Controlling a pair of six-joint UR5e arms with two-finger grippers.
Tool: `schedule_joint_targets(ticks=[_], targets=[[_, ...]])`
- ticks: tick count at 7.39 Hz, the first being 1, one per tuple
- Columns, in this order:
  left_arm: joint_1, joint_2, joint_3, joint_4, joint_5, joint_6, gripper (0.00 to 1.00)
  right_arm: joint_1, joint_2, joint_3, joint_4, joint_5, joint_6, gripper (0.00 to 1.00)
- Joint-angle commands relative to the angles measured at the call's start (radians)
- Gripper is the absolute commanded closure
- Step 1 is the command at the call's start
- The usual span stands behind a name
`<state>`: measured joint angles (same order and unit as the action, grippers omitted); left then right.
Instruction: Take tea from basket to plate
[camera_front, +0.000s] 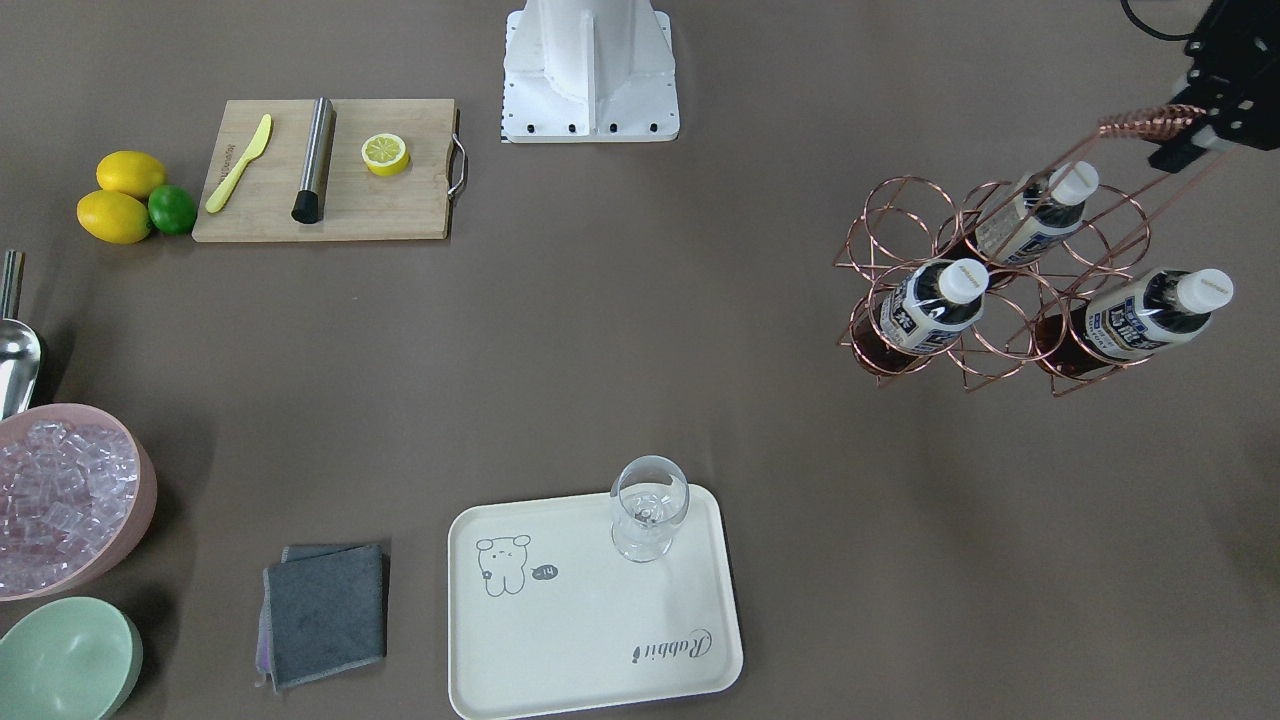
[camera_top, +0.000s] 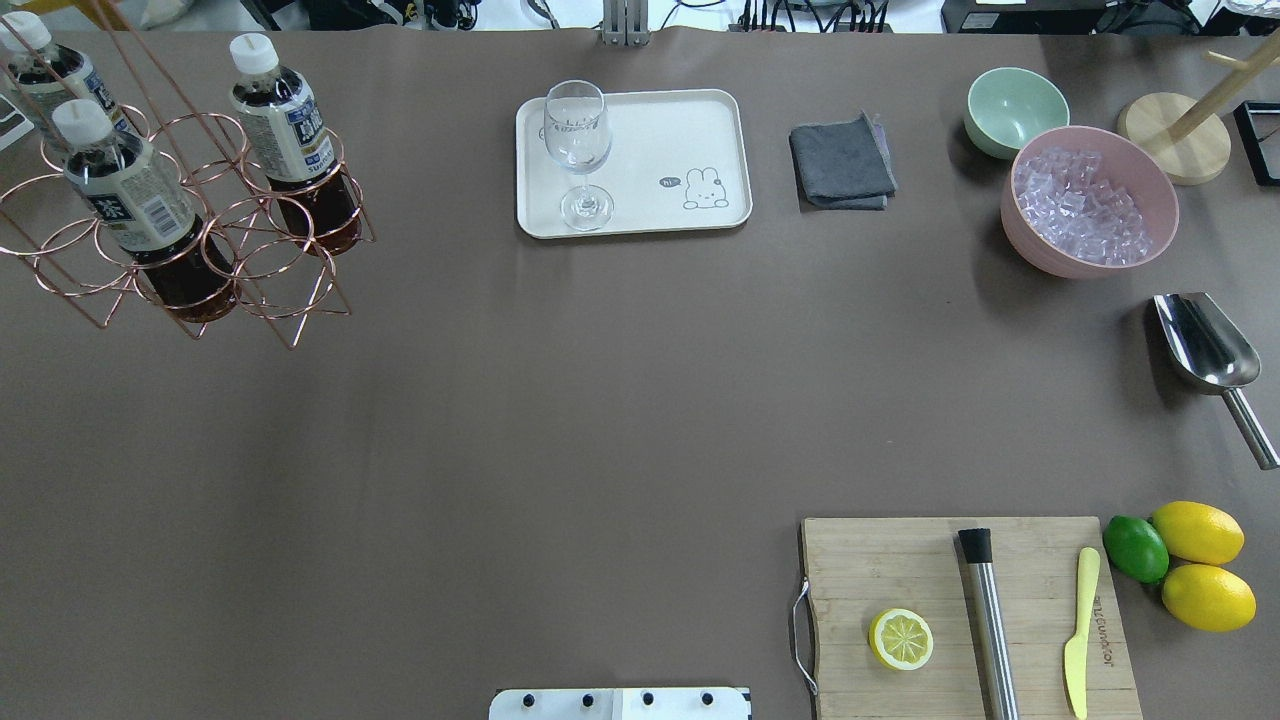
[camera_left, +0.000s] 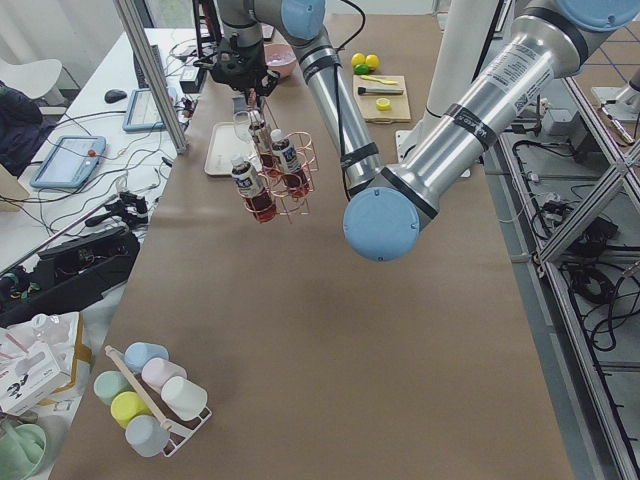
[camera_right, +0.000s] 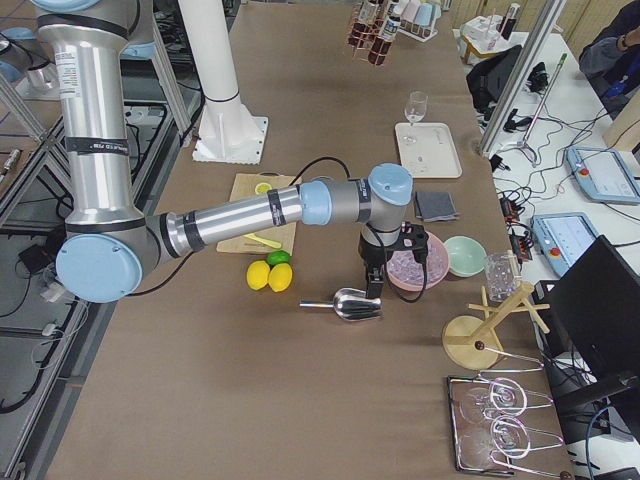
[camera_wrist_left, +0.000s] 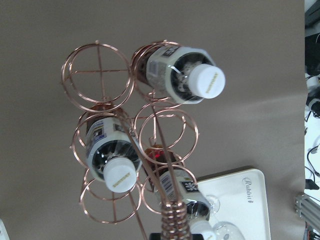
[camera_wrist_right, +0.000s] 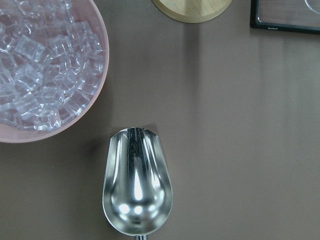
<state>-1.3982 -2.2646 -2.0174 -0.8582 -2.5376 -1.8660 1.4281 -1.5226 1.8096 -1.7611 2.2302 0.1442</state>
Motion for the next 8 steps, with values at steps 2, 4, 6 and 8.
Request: schedule_joint_targets(ticks=[2,4,6,8], targets=[[0.134,0.040,-0.135,-0.141,-0.033,-0.264,1.00,0.000,-0.001,-0.003,0.000,0.000,0.000,0.00],[0.162,0.048,-0.133,-0.249,-0.029,-0.353,1.00,0.000,0.001,-0.004,0.000,-0.001,0.000,0.00],[0.241,0.030,-0.129,-0.371,-0.027,-0.372,1.00,0.000,-0.001,-0.004,0.000,-0.001,0.000,0.00],[0.302,0.042,-0.135,-0.537,0.040,-0.529,1.00,0.000,0.001,-0.004,0.000,-0.001,0.000,0.00]])
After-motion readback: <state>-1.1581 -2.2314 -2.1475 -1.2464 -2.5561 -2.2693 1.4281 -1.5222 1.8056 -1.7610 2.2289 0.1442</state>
